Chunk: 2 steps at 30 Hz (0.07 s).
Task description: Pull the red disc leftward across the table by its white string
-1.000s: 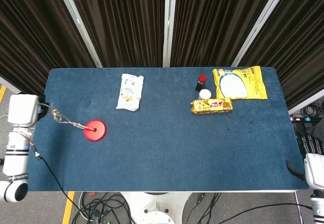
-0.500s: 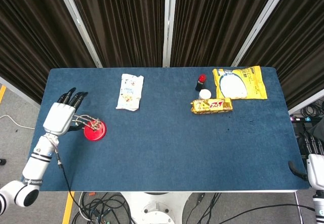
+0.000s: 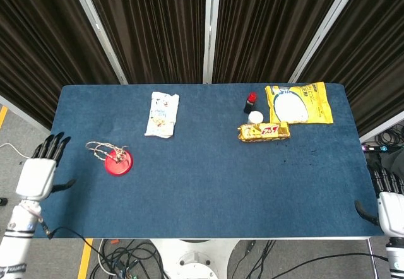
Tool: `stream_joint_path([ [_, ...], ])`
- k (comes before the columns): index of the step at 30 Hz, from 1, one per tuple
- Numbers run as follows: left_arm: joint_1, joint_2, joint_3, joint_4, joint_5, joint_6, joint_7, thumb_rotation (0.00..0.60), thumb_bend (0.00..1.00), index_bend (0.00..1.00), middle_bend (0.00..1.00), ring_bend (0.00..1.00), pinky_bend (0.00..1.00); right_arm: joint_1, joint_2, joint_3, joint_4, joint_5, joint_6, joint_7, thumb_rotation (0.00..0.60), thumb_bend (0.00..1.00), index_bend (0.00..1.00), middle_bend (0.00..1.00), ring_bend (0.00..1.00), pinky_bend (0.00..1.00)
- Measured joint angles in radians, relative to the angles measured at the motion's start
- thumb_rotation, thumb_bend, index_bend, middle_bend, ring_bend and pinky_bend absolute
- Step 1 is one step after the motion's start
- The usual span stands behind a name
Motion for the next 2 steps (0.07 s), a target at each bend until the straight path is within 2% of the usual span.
stream_joint_path([
  [2, 0.056, -0.025, 0.029, 0.03, 0.013, 0.052, 0.007, 0.6, 0.06, 0.07, 0.0, 0.0, 0.16, -0.003, 0.0, -0.004, -0.001, -0.005, 0.005, -0.002, 0.6, 0.22, 0.0, 0.0, 0.0, 0.0],
])
